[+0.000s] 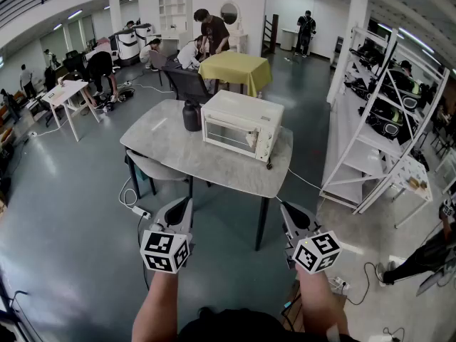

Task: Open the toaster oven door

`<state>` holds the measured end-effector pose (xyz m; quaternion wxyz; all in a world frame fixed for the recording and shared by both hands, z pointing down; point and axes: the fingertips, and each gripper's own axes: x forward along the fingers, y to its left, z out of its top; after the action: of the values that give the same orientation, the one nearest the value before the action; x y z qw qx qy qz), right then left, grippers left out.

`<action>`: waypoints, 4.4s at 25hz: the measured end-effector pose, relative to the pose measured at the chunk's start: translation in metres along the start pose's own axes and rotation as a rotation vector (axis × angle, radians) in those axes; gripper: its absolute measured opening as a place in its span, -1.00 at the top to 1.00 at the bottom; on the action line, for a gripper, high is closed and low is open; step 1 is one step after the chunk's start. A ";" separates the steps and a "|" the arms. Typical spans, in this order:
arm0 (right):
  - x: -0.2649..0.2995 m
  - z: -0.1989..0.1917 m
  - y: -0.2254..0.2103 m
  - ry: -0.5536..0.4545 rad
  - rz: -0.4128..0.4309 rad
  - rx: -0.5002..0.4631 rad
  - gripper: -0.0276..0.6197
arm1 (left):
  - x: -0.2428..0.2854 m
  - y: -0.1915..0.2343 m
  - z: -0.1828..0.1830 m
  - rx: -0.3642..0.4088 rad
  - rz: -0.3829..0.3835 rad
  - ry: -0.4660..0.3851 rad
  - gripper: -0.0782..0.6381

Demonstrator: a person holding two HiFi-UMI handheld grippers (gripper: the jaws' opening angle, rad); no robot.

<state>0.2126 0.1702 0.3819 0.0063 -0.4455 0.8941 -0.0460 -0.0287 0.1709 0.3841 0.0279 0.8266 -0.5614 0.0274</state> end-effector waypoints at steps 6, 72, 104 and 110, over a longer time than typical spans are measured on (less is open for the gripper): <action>-0.011 -0.006 -0.007 0.010 0.000 0.015 0.94 | -0.007 -0.005 -0.001 -0.013 0.016 0.001 0.76; 0.188 -0.047 -0.009 0.112 0.063 0.190 0.93 | 0.056 0.201 -0.040 -0.172 0.175 0.055 0.76; 0.331 -0.082 -0.166 0.190 -0.029 0.311 0.93 | 0.294 0.220 -0.054 -0.188 0.027 0.139 0.76; 0.375 -0.079 -0.201 0.207 -0.002 0.258 0.93 | 0.353 0.223 -0.057 -0.188 0.036 0.163 0.76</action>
<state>0.1428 -0.2430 0.4896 -0.0288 -0.4346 0.8762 -0.2063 -0.1069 -0.2342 0.4712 0.1503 0.8052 -0.5721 0.0421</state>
